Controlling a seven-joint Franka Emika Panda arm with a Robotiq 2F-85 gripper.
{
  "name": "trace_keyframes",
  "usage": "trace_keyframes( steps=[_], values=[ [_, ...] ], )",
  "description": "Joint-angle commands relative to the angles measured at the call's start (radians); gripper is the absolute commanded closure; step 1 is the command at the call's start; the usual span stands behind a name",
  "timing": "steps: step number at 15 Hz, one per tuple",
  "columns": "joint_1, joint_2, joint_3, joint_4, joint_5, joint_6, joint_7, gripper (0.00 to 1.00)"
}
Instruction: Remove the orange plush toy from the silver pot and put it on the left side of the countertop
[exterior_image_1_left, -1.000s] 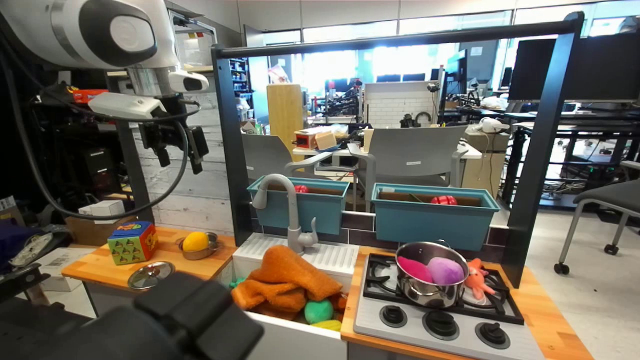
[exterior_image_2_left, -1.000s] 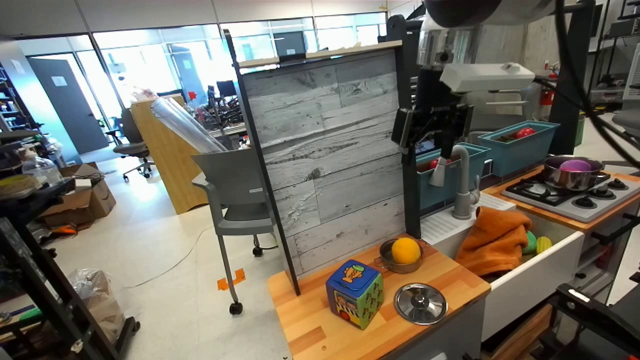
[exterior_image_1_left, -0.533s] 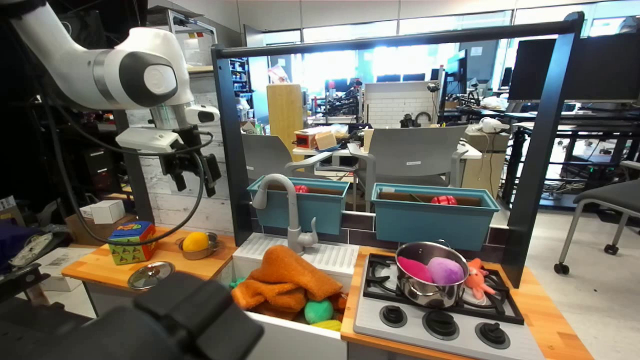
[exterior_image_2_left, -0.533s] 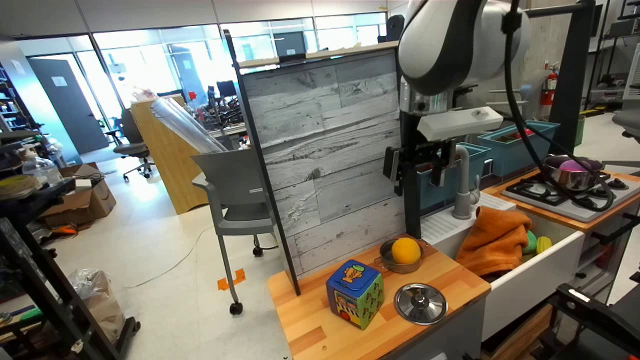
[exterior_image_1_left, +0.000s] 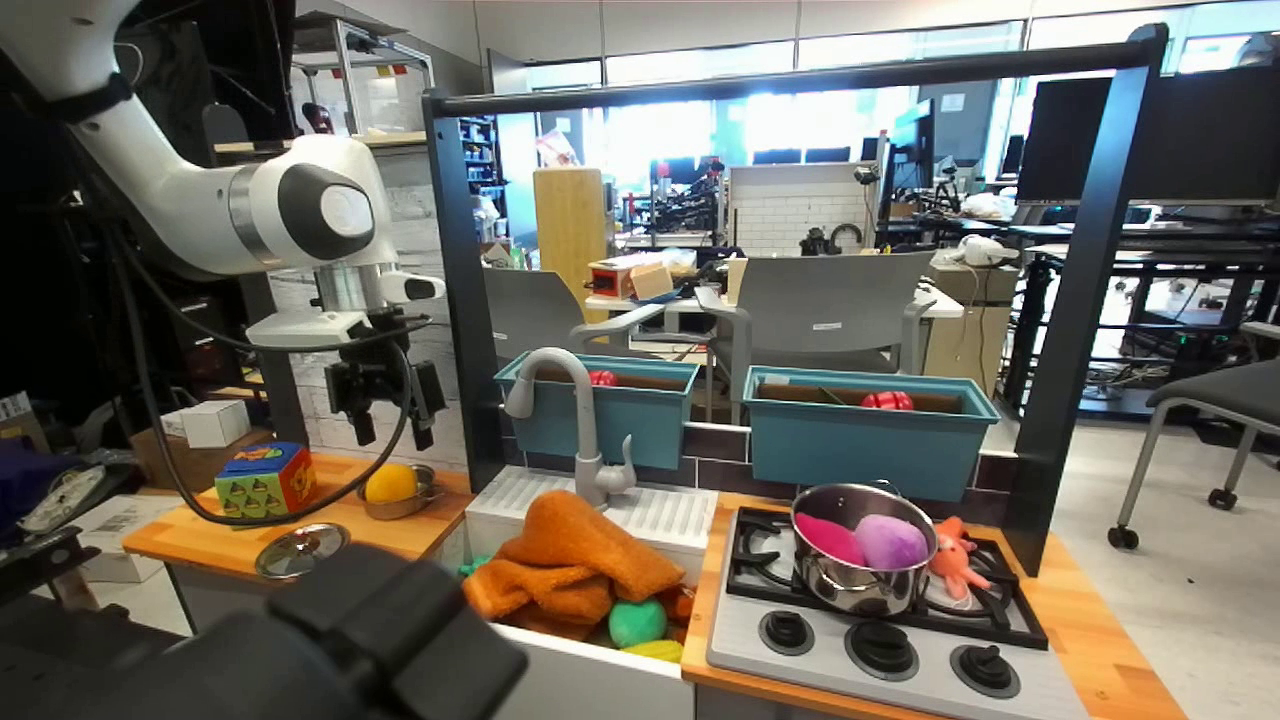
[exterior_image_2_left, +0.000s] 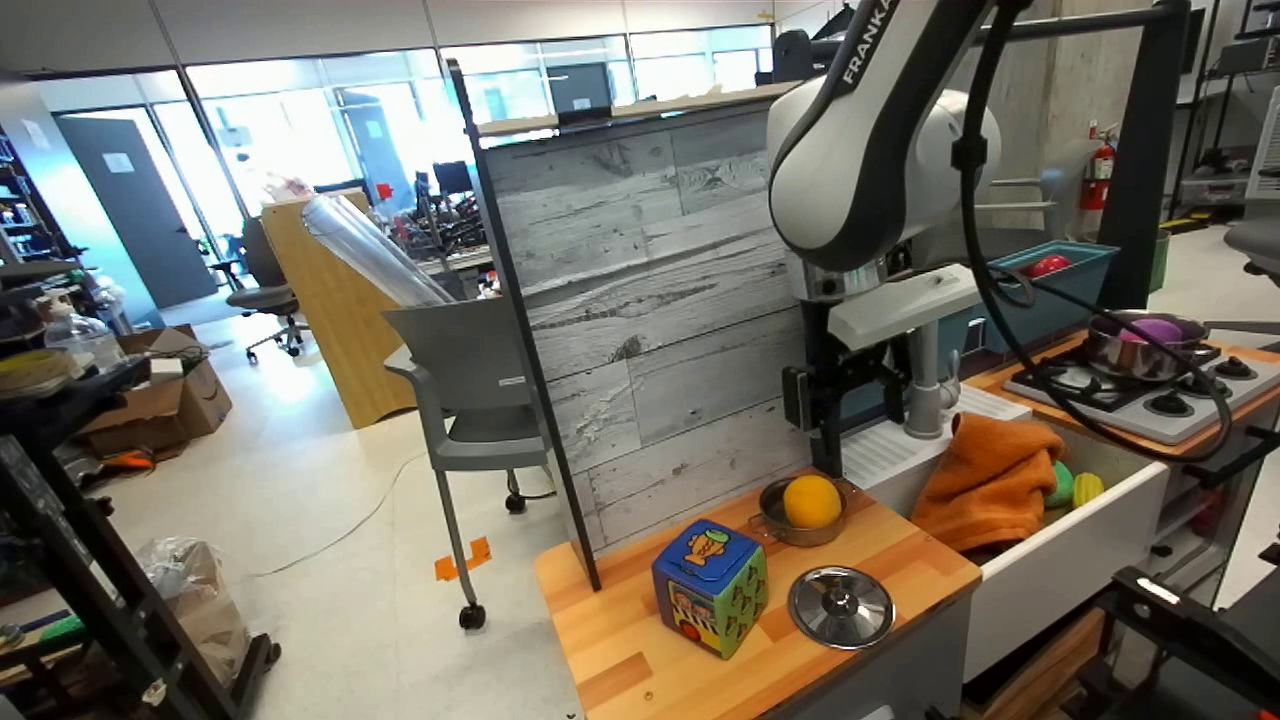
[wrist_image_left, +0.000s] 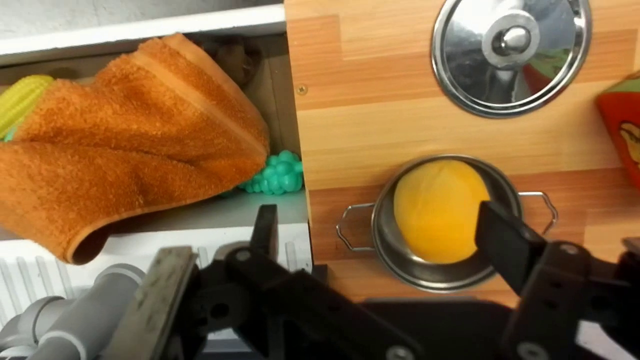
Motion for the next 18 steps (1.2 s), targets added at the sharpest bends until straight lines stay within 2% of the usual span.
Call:
trace_keyframes(
  steps=[1,4,9,13,18],
  values=[
    [0.031,0.058,-0.020,0.102,-0.056,-0.160,0.037,0.00],
    [0.040,0.095,-0.017,0.148,-0.103,-0.207,0.029,0.00],
    [0.071,0.164,-0.036,0.195,-0.211,-0.087,0.028,0.00],
    [0.085,0.196,-0.034,0.192,-0.249,0.023,0.009,0.00],
    [0.094,0.180,-0.001,0.148,-0.235,0.040,-0.032,0.00]
  ],
)
